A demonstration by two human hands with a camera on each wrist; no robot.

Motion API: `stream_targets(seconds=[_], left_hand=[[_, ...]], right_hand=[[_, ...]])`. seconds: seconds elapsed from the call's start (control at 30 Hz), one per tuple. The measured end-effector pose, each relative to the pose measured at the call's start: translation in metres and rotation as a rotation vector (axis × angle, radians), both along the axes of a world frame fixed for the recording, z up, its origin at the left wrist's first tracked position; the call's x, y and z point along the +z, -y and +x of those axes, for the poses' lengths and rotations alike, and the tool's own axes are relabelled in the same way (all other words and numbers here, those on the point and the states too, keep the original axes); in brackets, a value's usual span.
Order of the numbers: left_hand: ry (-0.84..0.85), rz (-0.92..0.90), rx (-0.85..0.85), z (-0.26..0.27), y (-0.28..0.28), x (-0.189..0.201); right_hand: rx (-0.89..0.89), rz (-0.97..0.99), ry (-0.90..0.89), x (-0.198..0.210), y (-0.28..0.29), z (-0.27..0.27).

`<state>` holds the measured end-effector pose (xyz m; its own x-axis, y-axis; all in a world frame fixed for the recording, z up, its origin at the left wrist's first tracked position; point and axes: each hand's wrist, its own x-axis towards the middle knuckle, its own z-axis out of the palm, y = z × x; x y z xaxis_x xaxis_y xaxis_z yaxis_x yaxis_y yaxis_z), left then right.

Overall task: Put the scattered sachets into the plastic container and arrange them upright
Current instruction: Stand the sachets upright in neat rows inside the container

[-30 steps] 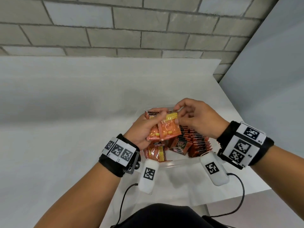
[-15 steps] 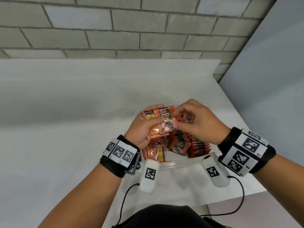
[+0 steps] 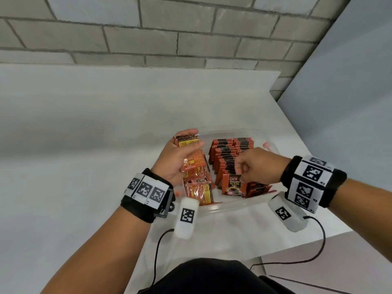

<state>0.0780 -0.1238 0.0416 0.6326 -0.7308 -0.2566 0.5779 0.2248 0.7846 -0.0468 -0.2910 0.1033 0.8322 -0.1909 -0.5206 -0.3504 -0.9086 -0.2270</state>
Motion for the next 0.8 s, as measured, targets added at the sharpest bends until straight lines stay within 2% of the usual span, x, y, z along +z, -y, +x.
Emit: stream_targets(seconds=[0.2, 0.43, 0.8], left_hand=[[0.006, -0.004, -0.048, 0.001, 0.0, -0.002], [-0.021, -0.021, -0.076, 0.004, -0.002, -0.004], [-0.028, -0.019, -0.066, 0.002, -0.001, -0.002]], right_hand=[[0.112, -0.152, -0.053, -0.026, 0.001, 0.006], [0.247, -0.319, -0.151, -0.034, -0.004, 0.009], [0.31, -0.446, -0.061, -0.037, -0.006, 0.007]])
